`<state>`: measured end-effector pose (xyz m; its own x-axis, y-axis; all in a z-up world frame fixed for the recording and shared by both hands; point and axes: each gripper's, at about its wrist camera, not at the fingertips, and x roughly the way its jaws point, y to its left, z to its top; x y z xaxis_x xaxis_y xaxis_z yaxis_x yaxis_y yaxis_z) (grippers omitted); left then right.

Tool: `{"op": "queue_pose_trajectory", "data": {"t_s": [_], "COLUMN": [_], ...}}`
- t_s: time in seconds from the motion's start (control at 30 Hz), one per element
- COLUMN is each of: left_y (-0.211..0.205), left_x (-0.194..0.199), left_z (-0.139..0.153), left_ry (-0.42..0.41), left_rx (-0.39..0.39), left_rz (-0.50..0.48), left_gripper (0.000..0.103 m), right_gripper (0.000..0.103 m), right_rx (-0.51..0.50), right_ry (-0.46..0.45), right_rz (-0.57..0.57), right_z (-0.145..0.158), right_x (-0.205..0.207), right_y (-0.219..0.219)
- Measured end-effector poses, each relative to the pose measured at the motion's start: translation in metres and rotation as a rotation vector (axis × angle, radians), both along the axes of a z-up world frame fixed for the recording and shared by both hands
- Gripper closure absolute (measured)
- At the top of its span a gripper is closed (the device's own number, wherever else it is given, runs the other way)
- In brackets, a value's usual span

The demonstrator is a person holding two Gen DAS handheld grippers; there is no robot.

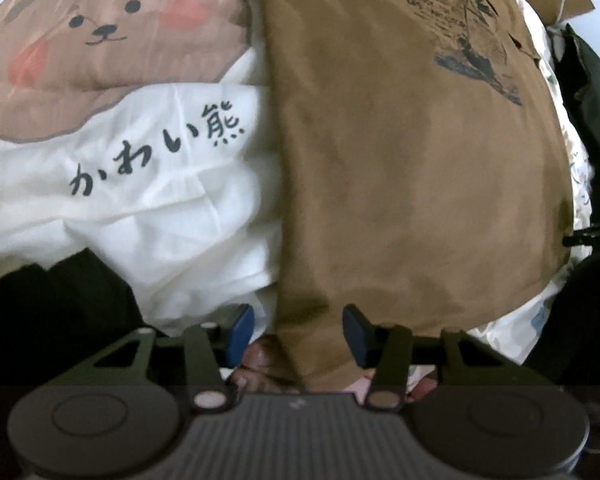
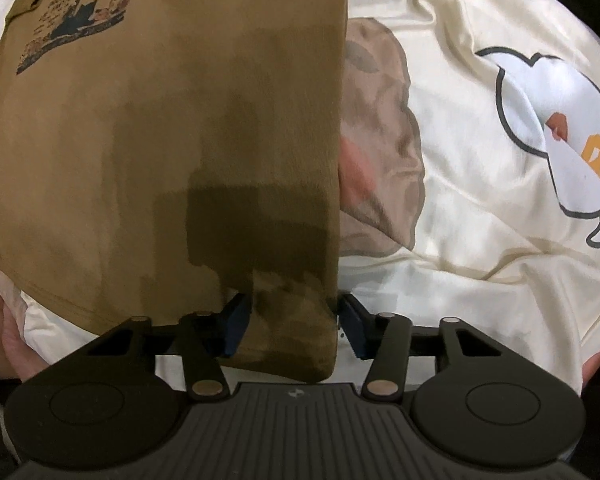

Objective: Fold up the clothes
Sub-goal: 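Close both grippers on the hem of the brown shirt, then lift the held hem with both grippers and carry it toward the collar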

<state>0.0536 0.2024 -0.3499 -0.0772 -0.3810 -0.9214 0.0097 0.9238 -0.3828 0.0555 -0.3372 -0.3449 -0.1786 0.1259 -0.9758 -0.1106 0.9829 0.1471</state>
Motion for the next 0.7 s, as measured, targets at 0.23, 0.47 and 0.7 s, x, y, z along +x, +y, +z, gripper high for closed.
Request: {"op": "queue_pose_trajectory", "data": {"t_s": [0.23,0.47,0.7], "left_y": [-0.006,-0.017,-0.025], "left_x": [0.003,0.008,0.011], "left_z": [-0.007,-0.011,0.018], "left_ry": [-0.007,-0.046,-0.101], "left_rx": [0.008,0.003,-0.009], "left_rz": [-0.01,-0.018,-0.038], "left_gripper": [0.07,0.095,0.099], "right_gripper": [0.052,0.073,0.099], "right_rx": [-0.003,-0.001,0.041], "right_ry": [0.013,-0.004,-0.046], "right_rz": [-0.009,-0.046,-0.038], "right_z": [-0.005,-0.009,0.008], "right_x": [0.0,0.002,0.0], "right_y": [0.001,0.0,0.003]}}
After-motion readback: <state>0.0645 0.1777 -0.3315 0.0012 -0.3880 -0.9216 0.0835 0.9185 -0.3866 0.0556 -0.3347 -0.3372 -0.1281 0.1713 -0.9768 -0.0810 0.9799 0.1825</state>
